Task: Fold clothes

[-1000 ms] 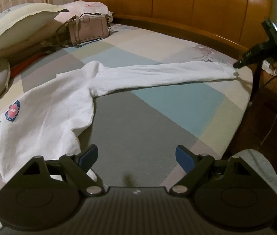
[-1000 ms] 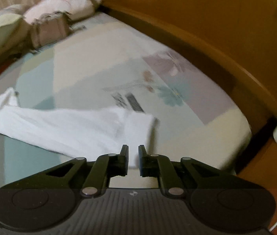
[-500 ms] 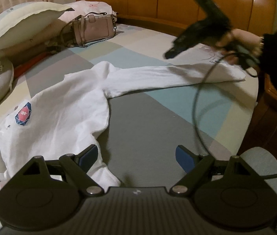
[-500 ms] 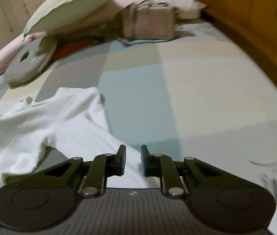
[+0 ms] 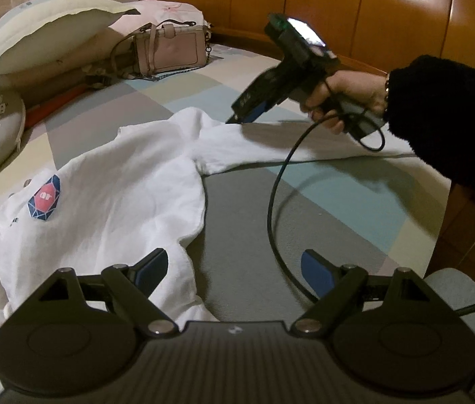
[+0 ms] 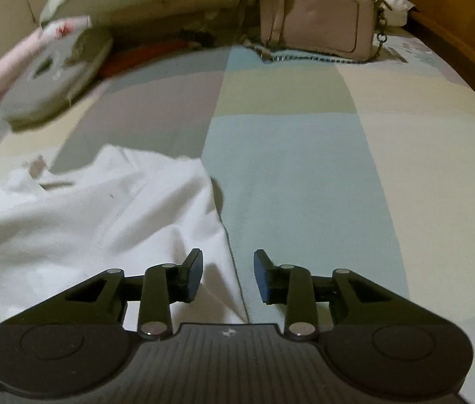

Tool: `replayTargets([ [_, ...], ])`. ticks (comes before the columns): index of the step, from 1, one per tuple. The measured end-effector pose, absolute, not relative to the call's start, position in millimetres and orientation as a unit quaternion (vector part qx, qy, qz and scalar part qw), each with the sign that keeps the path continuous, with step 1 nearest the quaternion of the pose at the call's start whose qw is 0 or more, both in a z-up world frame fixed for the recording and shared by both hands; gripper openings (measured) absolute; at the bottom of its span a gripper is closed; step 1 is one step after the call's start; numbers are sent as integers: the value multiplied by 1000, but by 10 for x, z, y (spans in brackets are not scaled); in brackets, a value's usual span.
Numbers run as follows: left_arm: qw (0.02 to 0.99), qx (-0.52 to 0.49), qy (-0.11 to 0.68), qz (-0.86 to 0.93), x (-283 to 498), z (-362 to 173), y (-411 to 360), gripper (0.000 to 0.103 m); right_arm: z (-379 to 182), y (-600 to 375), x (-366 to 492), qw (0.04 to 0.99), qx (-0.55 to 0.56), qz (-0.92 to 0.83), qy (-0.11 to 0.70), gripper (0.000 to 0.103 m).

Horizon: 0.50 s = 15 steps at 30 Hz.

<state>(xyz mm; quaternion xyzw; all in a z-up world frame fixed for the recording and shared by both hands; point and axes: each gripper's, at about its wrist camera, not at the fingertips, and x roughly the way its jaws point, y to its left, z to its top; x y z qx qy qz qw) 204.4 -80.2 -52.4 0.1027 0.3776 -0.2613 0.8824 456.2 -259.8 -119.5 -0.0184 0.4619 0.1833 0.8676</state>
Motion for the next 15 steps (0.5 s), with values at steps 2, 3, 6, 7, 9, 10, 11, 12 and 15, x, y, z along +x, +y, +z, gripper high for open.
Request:
replayTargets([
  [2, 883, 99, 377, -262, 2055, -535, -775, 86, -1243, -2497, 4489, 869, -53, 194, 453, 37],
  [3, 883, 97, 377, -263, 2063, -539, -759, 86, -1244, -2449, 4456, 869, -71, 197, 448, 29],
  [6, 883, 93, 377, -264, 2091, -548, -721, 87, -1214, -2338, 4420, 868, -109, 200, 442, 4],
  [7, 884, 92, 376, -264, 2094, -552, -719, 86, -1204, -2323, 4443, 868, -115, 198, 441, 4],
  [9, 884, 89, 375, -264, 2100, -557, -713, 86, -1190, -2316, 4515, 870, -119, 189, 440, 4],
  [10, 884, 86, 374, -265, 2101, -559, -707, 86, -1184, -2324, 4564, 871, -116, 182, 441, 4],
  [11, 884, 84, 374, -267, 2102, -562, -701, 86, -1181, -2344, 4609, 873, -111, 175, 441, 4],
  [12, 884, 83, 374, -267, 2107, -565, -699, 86, -1169, -2361, 4658, 875, -106, 170, 441, 4],
  [15, 886, 80, 373, -264, 2143, -565, -701, 86, -1117, -2380, 4811, 882, -103, 155, 433, 3],
])
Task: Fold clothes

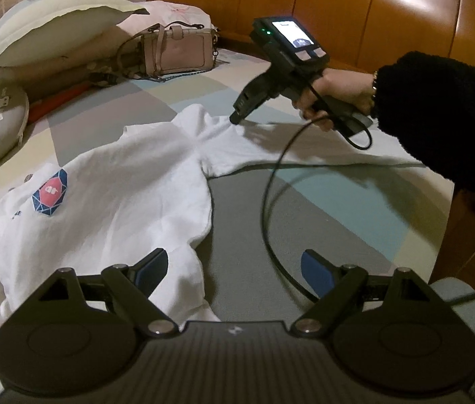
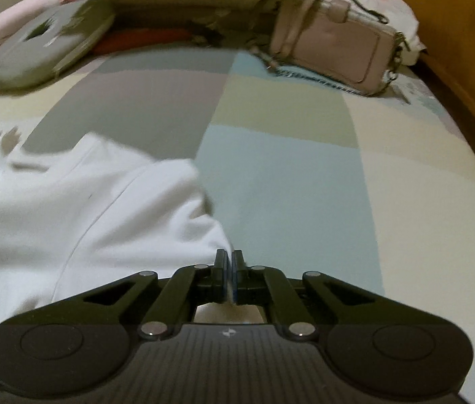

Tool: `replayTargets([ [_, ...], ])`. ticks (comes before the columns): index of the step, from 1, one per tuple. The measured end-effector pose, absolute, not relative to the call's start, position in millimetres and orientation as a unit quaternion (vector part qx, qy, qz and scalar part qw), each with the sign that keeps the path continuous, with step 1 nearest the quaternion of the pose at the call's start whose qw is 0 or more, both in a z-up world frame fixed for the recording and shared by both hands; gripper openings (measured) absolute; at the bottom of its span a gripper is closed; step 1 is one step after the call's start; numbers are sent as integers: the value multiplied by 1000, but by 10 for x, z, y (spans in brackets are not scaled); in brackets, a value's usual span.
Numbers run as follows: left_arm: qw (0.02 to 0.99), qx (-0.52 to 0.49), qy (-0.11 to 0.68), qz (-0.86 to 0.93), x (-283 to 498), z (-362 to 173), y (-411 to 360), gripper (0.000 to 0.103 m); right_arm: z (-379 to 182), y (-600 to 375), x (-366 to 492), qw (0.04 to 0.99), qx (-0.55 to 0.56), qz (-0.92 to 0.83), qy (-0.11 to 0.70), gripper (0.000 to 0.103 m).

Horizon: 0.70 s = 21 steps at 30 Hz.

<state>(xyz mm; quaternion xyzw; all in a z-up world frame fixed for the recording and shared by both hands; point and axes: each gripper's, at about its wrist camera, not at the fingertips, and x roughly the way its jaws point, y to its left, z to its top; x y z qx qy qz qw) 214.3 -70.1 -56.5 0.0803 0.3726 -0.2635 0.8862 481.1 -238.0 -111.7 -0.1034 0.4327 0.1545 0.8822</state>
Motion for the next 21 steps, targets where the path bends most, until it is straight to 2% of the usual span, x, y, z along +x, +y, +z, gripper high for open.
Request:
replayTargets([
  [8, 889, 77, 371, -258, 2191, -553, -704, 86, -1006, -2504, 5149, 891, -50, 148, 427, 2],
  [14, 888, 76, 370, -262, 2175, -551, -693, 87, -938, -2897, 4716, 884, -72, 151, 436, 16],
  [18, 885, 73, 367, -276, 2143, -547, -730, 87, -948, -3399, 4378, 884, -85, 116, 446, 33],
  [21, 884, 77, 366, -281, 2123, -540, -777, 87, -1015, -3835, 4197, 881, -68, 78, 461, 35],
])
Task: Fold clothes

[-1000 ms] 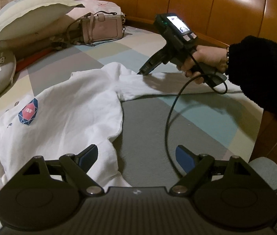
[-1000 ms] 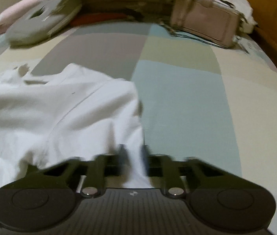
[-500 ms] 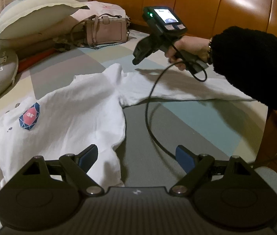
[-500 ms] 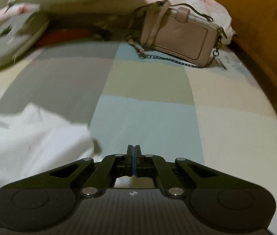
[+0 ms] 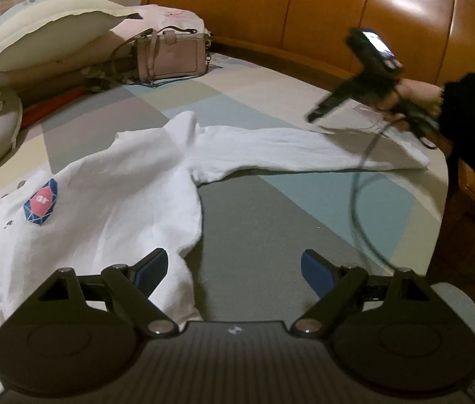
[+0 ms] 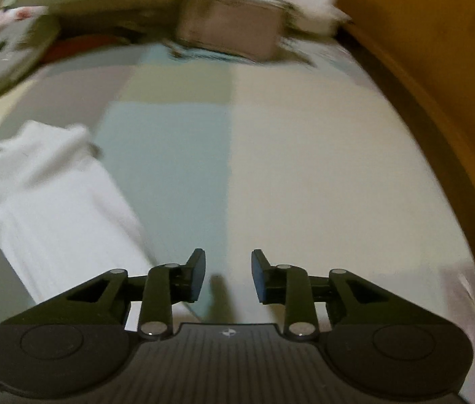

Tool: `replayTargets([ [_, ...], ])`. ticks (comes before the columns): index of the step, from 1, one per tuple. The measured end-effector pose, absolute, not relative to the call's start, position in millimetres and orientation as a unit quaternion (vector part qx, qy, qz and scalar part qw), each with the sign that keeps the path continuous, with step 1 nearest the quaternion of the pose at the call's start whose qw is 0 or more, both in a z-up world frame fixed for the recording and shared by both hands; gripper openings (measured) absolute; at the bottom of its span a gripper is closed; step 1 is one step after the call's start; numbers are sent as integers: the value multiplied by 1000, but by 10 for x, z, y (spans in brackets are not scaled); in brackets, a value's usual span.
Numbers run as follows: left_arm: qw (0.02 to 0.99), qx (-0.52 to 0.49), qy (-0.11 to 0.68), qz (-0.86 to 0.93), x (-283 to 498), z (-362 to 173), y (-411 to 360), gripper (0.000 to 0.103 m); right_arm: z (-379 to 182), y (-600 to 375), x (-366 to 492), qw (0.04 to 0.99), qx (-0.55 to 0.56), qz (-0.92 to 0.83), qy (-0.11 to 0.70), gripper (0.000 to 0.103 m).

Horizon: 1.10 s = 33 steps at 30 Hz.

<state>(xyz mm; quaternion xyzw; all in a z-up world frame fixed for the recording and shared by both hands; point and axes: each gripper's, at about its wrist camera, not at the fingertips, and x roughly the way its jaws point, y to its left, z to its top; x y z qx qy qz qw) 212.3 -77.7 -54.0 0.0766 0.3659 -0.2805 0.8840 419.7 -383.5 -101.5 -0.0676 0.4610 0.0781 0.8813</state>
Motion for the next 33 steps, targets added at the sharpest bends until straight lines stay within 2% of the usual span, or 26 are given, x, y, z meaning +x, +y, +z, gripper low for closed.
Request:
replayTargets([
  [5, 883, 81, 368, -280, 2097, -528, -851, 87, -1126, -4371, 3835, 882, -33, 35, 469, 36],
  [7, 881, 83, 373, -280, 2088, -540, -871, 87, -1142, -4513, 3683, 885, -13, 30, 464, 46],
  [11, 880, 94, 380, -271, 2073, -568, -956, 87, -1254, -4662, 3447, 885, 14, 24, 465, 48],
  [20, 876, 107, 383, -274, 2013, -545, -1099, 87, -1246, -4211, 3011, 879, -108, 85, 456, 49],
  [33, 872, 113, 391, -273, 2005, -571, -1221, 87, -1230, -4129, 2814, 883, -139, 117, 433, 47],
])
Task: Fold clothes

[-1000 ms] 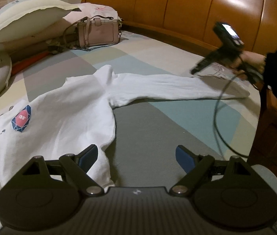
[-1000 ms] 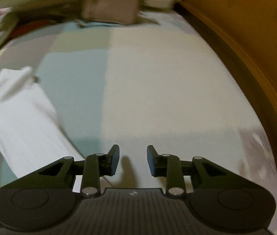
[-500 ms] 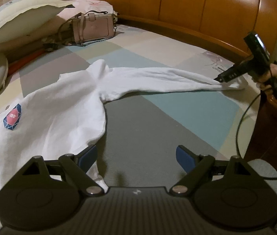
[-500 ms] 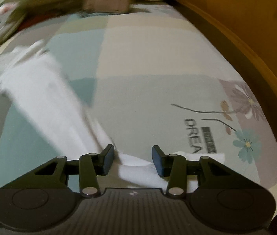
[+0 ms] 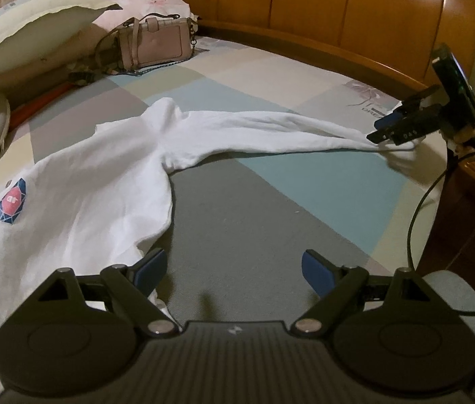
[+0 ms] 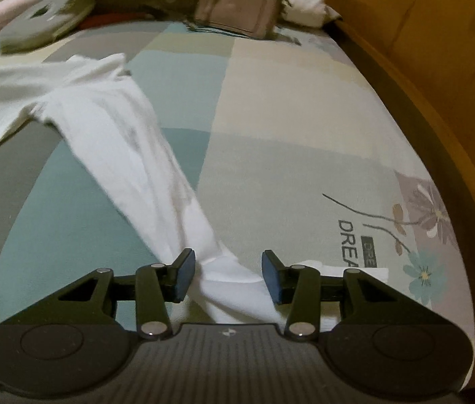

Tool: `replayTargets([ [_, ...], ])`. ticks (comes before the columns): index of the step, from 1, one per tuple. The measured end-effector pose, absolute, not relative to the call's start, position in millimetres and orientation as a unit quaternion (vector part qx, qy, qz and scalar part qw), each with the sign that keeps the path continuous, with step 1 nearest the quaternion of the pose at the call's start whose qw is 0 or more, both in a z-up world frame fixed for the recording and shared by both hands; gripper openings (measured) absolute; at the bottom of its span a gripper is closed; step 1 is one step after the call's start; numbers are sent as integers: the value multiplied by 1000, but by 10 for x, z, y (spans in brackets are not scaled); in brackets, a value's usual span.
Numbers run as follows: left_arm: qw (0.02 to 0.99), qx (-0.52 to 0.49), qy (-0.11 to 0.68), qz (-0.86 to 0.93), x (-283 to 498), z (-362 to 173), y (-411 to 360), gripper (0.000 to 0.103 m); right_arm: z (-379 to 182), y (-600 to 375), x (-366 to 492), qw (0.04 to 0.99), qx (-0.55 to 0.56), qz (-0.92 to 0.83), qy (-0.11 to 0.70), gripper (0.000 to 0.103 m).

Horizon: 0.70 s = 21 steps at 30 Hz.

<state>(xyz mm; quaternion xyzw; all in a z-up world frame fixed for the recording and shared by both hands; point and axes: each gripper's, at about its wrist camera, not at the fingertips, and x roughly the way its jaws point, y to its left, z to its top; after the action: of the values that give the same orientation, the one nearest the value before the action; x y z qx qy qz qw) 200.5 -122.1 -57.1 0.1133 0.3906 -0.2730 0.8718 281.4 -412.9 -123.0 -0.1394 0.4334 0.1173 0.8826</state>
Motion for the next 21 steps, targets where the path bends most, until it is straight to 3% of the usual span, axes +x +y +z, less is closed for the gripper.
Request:
replayTargets([
  [3, 870, 116, 391, -276, 1998, -581, -1266, 87, -1273, -4035, 2818, 879, -166, 125, 428, 44],
  [5, 869, 117, 393, -279, 1988, -592, -1286, 87, -1267, -4016, 2857, 879, -165, 131, 428, 29],
  [6, 869, 118, 393, -278, 1984, -595, -1293, 87, -1260, -4000, 2875, 879, -168, 131, 426, 8],
  [7, 868, 118, 394, -277, 1983, -599, -1295, 87, -1253, -3982, 2891, 880, -172, 130, 424, 4],
  [21, 868, 121, 402, -263, 2061, -643, -1276, 87, -1030, -4418, 3703, 917, -101, 30, 384, 4],
])
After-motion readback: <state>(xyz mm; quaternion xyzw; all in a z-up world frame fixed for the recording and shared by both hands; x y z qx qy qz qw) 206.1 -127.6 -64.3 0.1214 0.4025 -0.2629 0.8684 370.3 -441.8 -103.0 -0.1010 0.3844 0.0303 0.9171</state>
